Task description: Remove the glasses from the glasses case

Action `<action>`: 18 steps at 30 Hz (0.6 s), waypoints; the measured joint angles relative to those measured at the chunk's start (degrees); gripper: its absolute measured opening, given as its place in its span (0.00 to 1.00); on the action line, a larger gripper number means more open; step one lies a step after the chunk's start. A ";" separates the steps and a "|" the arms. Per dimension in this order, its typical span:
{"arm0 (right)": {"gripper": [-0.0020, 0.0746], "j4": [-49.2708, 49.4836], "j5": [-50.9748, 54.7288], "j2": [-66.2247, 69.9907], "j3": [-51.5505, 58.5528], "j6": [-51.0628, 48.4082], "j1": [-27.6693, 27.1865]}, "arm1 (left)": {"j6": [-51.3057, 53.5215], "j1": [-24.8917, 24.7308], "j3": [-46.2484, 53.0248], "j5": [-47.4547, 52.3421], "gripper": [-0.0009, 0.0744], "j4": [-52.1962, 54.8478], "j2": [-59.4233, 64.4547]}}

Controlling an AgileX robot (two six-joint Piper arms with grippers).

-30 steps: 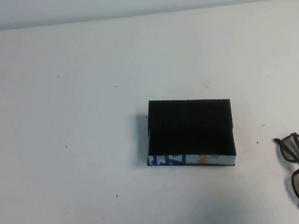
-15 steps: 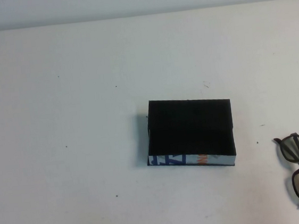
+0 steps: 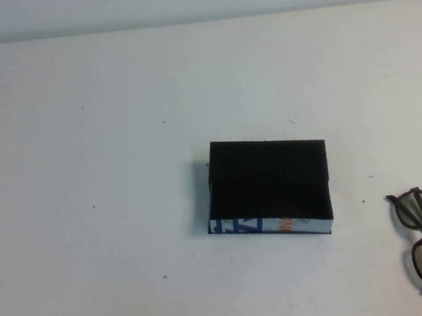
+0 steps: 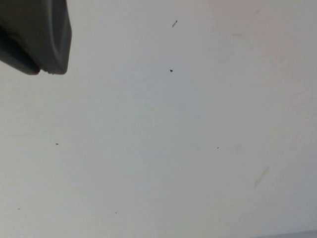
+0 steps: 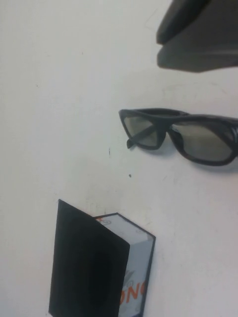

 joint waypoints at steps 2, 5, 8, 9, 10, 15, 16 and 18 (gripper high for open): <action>0.01 0.52 2.18 -1.76 0.15 0.00 -0.75 | 0.00 0.00 0.00 0.00 0.01 0.00 0.00; 0.01 0.61 3.80 -3.27 0.18 0.00 -2.89 | 0.00 0.00 0.00 0.00 0.01 0.00 0.00; 0.01 0.61 3.81 -3.55 0.28 0.00 -5.48 | 0.00 0.00 0.00 0.00 0.01 0.00 0.00; 0.01 0.61 3.81 -3.55 0.27 0.00 -6.21 | 0.00 0.00 0.00 0.00 0.01 0.00 0.00; 0.01 0.64 3.81 -3.55 0.27 0.00 -6.53 | 0.00 0.00 0.00 0.00 0.01 0.00 0.00; 0.01 0.75 3.71 -3.55 0.27 0.00 -6.50 | 0.00 0.00 0.00 0.00 0.01 0.00 0.00; 0.01 0.75 3.71 -3.55 0.27 0.00 -6.25 | 0.00 0.00 0.00 0.00 0.01 0.00 0.00; 0.01 0.75 3.63 -3.55 0.27 0.00 -5.87 | 0.00 0.00 0.00 0.00 0.01 0.00 0.00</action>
